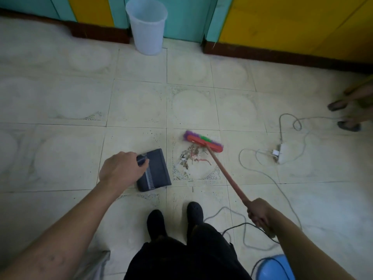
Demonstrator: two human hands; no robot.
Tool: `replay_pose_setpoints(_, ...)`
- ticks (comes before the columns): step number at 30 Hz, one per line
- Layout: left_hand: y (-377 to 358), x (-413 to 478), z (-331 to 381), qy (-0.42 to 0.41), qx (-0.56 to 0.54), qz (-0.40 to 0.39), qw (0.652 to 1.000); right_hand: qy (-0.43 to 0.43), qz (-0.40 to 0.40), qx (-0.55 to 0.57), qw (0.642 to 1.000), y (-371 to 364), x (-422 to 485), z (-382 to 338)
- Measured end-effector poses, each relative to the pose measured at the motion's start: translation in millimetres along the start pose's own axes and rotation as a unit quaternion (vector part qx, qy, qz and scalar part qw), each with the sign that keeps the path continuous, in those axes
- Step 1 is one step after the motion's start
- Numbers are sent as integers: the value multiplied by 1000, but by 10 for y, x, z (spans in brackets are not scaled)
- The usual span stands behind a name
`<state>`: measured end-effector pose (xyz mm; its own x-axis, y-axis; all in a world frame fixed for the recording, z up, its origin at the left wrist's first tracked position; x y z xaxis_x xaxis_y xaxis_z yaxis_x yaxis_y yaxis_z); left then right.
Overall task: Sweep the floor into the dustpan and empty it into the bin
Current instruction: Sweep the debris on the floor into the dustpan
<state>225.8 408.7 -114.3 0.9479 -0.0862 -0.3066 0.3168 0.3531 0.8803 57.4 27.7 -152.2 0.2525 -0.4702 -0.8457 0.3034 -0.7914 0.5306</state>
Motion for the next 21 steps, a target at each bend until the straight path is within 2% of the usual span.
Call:
replay_pose_setpoints(10,-99,-238,76,-35,-1,15,999,17,42,29,999,-101,-427,327)
replay_pose_setpoints(21,-189,-939,285,-11,-14,65,998,23,34,20,999,-751,-853,1527)
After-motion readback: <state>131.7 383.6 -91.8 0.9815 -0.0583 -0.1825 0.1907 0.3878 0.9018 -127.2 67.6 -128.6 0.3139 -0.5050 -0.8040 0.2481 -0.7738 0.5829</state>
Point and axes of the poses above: each hand's wrist, its own x-axis towards the middle knuckle, its own y-axis out of the back of the hand, z = x × y, the point moved 2 cm from there along x, towards the middle knuckle, and after that the axes turned 13 degrees about -x, right-handed, at the moved point
